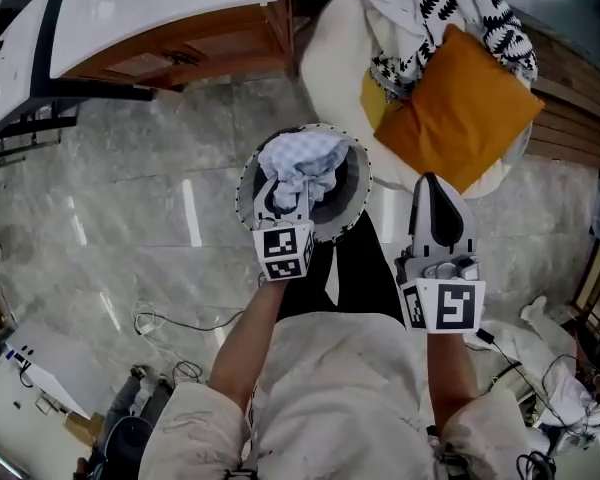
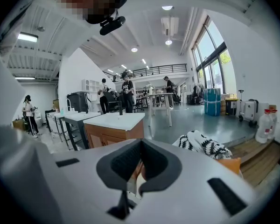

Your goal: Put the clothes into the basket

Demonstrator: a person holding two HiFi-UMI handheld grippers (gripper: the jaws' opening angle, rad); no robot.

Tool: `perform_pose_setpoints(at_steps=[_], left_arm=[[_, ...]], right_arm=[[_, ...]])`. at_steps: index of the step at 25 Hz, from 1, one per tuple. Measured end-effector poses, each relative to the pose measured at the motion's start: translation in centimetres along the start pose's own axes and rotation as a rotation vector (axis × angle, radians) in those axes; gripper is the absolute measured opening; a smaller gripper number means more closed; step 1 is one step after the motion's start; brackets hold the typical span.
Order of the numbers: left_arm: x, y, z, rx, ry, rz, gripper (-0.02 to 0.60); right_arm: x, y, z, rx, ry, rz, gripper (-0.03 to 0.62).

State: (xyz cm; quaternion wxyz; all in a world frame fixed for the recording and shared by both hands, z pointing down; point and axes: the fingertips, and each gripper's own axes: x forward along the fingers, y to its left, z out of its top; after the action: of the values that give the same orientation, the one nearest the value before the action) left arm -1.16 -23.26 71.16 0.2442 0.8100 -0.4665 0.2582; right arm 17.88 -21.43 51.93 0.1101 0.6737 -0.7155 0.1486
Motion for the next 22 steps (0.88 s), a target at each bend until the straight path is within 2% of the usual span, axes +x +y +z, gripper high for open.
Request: perform_pose_setpoints(at_steps=[6, 15, 19, 22], left_arm=[[5.9, 0.1, -6.4, 0.058, 0.180, 0.010, 0.138], [11.5, -0.7, -16.0, 0.221, 0.448, -0.044, 0.140], [12.5, -0.4, -20.0, 0.212, 0.592, -0.057, 0.141], [12.9, 0.0, -21.0, 0.179, 0.632, -0.048, 0.143]], right_arm=[[2.4, -1.3, -3.0, 0.022, 0.053, 0.000, -0.011], [3.3, -3.5, -7.6, 0.042, 0.137, -0.014, -0.011], [3.4, -3.7, -8.9, 0.048, 0.157, -0.014, -0.011], [3.6, -3.9, -9.5, 0.053, 0.165, -0.014, -0.011]])
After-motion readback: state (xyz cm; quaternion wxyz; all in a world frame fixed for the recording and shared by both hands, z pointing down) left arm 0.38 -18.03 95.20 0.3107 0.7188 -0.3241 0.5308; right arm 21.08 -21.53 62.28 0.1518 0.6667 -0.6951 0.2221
